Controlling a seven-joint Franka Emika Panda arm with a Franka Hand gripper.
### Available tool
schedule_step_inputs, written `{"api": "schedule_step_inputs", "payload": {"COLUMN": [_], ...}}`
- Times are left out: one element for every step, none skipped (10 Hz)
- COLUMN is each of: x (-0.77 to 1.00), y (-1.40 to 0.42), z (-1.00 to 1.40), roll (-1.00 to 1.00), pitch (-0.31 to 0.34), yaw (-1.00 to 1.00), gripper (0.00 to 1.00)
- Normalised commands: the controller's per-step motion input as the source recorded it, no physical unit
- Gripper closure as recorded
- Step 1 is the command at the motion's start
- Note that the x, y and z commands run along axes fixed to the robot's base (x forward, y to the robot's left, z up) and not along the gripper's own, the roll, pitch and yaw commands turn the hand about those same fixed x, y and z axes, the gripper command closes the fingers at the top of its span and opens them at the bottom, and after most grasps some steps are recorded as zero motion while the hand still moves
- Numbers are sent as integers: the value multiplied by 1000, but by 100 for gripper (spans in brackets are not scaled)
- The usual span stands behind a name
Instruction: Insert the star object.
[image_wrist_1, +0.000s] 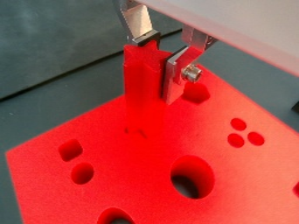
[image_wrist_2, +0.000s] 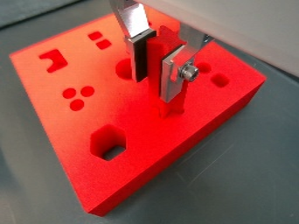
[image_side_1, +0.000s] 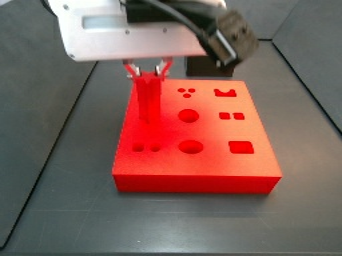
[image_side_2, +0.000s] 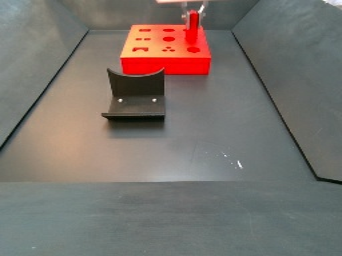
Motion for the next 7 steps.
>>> {"api": "schedule_step_inputs", "payload": {"x": [386, 180, 97, 14, 0, 0, 0], "y": [0, -49, -63, -9, 0, 0, 0], "z": [-680, -957, -1000, -1000, 0, 0, 0], "roll": [190, 116, 43, 19, 109, -9, 0], "pitch": [211, 89, 0, 0, 0, 0, 0], "yaw": [-243, -166, -151, -131, 0, 0, 0], "gripper": [100, 100, 100, 100, 100, 100, 100]}}
